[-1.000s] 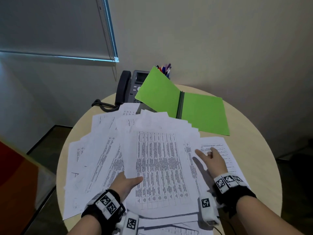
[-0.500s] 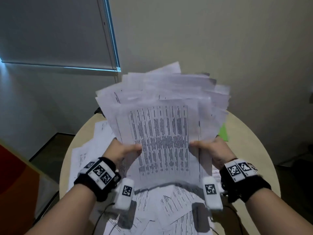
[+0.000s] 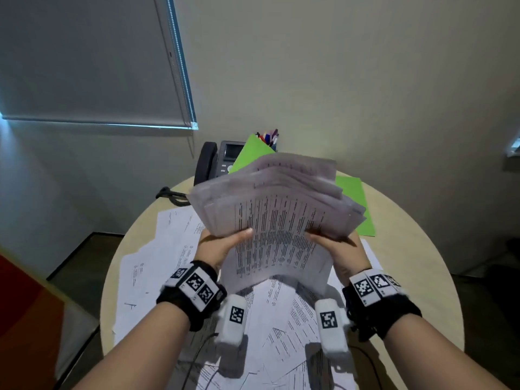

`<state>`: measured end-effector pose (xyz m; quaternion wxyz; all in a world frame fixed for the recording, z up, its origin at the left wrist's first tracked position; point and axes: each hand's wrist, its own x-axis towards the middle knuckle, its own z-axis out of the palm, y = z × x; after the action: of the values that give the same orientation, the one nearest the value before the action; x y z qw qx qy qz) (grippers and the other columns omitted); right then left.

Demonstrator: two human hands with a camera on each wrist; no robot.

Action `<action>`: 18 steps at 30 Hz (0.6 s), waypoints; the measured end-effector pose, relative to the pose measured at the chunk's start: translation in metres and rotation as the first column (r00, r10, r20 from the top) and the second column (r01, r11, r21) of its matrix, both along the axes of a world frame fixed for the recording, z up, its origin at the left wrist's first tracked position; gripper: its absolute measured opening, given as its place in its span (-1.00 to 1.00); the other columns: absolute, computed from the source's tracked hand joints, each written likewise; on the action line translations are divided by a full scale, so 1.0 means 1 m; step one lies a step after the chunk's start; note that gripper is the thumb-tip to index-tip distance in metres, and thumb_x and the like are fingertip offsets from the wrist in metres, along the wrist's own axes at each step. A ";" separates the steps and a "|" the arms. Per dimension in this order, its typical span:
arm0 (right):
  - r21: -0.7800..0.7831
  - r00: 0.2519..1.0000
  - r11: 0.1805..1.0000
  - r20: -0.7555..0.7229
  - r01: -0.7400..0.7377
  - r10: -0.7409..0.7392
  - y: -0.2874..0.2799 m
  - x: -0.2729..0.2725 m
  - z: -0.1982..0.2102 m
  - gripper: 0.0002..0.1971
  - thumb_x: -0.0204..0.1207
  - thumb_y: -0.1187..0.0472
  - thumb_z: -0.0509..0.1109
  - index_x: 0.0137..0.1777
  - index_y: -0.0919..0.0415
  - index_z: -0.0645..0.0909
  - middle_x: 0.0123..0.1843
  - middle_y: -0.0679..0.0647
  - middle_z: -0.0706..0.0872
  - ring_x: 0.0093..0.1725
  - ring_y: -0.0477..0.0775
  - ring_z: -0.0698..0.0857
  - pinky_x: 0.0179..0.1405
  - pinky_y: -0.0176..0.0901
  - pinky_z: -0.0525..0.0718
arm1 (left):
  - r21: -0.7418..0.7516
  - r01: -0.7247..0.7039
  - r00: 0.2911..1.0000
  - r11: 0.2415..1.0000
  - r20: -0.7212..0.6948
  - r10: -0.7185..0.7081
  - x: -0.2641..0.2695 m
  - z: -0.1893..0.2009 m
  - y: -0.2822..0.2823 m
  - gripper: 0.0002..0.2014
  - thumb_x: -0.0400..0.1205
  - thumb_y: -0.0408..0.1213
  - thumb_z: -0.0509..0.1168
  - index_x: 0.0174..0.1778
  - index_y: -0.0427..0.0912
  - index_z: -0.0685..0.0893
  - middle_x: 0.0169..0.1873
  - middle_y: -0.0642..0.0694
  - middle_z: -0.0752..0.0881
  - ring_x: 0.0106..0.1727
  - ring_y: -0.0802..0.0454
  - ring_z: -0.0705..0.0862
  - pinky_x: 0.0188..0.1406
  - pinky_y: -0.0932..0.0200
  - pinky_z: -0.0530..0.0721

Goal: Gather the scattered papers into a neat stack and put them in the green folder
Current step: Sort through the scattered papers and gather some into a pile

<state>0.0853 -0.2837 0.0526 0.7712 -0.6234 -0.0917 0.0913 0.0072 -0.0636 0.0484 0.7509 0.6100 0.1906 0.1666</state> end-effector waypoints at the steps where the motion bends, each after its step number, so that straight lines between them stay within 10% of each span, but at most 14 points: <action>1: 0.005 0.999 1.000 0.037 0.002 -0.002 0.001 0.002 0.006 -0.70 0.24 0.60 0.52 -0.30 0.15 0.77 -0.30 -0.09 0.85 -0.22 -0.15 0.80 0.11 -0.09 0.69 | 0.009 -0.007 1.000 1.000 0.026 0.006 0.001 0.006 0.004 -0.56 0.16 -0.32 0.62 -0.05 -0.04 0.73 -0.12 0.00 0.83 0.03 0.02 0.76 0.10 0.13 0.65; 7: -0.020 0.999 1.000 0.033 -0.015 0.016 -0.007 0.009 0.001 -0.50 -0.11 0.11 0.77 -0.12 0.18 0.77 -0.14 0.01 0.87 -0.06 0.01 0.82 0.08 -0.11 0.74 | 0.095 0.084 0.996 0.992 0.034 -0.088 0.000 0.006 0.015 -0.41 -0.07 -0.18 0.73 -0.12 -0.05 0.73 -0.31 0.13 0.85 -0.18 0.26 0.80 0.06 0.22 0.71; 10: -0.050 0.999 0.999 -0.046 0.008 -0.011 0.000 0.004 -0.010 -0.69 0.13 0.31 0.70 -0.12 0.18 0.76 -0.18 0.02 0.86 -0.06 0.10 0.81 0.17 0.05 0.71 | 0.065 0.050 0.999 0.997 0.019 -0.051 -0.001 -0.001 0.004 -0.56 0.22 -0.43 0.63 -0.07 0.02 0.68 -0.27 0.17 0.82 -0.11 0.23 0.76 0.13 0.12 0.64; 15: 0.070 0.997 0.994 0.002 0.082 -0.083 0.007 0.007 0.011 -0.76 0.31 0.54 0.51 -0.17 0.20 0.73 -0.38 -0.10 0.83 -0.34 -0.16 0.78 -0.27 -0.32 0.71 | 0.049 -0.069 0.994 0.996 0.090 0.065 0.006 0.011 0.007 -0.56 0.21 -0.34 0.64 -0.05 0.00 0.69 -0.23 0.15 0.82 -0.05 0.17 0.74 0.05 0.17 0.70; 18: -0.012 0.997 0.999 0.058 0.042 -0.042 0.004 0.006 0.019 -0.76 0.29 0.49 0.56 -0.15 0.16 0.75 -0.30 -0.12 0.85 -0.22 -0.16 0.80 -0.07 -0.23 0.73 | 0.110 -0.040 0.997 0.993 0.070 0.032 0.005 0.010 0.014 -0.65 0.32 -0.50 0.56 -0.08 -0.06 0.70 -0.23 0.08 0.82 -0.10 0.15 0.76 0.07 0.14 0.70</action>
<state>0.0910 -0.2800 0.0718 0.7657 -0.6327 -0.1003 0.0576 0.0121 -0.0498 0.0582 0.7189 0.6411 0.1661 0.2112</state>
